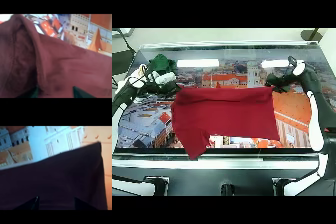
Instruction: Fold the shirts.
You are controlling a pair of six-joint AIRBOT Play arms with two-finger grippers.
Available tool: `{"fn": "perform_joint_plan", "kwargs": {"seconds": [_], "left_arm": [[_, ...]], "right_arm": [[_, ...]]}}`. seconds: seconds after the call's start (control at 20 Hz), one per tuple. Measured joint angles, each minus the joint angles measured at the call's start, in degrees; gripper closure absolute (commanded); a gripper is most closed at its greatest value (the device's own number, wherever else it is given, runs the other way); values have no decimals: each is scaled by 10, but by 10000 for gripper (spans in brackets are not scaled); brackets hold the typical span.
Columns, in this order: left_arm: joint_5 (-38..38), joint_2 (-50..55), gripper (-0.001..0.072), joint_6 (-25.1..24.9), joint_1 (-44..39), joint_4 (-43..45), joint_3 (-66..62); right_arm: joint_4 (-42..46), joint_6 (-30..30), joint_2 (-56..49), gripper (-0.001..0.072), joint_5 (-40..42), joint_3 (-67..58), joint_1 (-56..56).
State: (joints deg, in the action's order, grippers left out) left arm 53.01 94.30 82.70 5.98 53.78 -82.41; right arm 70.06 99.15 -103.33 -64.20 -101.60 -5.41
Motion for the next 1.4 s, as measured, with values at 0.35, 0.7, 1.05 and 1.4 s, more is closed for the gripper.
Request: {"fn": "perform_joint_plan", "kwargs": {"seconds": [0.35, 0.7, 1.05, 1.4], "left_arm": [[253, -14, 262, -3, 101, 56, 24], [232, -82, 289, -66, 133, 62, 240], [183, -84, 398, -84, 116, 41, 289], [149, -78, 672, -83, 94, 42, 294]], "right_arm": [[14, -45, 38, 220, -258, 4, -130], [16, -63, 67, 219, -344, 70, -165], [40, -73, 73, 216, -354, 83, -170], [58, -89, 127, 213, -295, 216, -168]]}}
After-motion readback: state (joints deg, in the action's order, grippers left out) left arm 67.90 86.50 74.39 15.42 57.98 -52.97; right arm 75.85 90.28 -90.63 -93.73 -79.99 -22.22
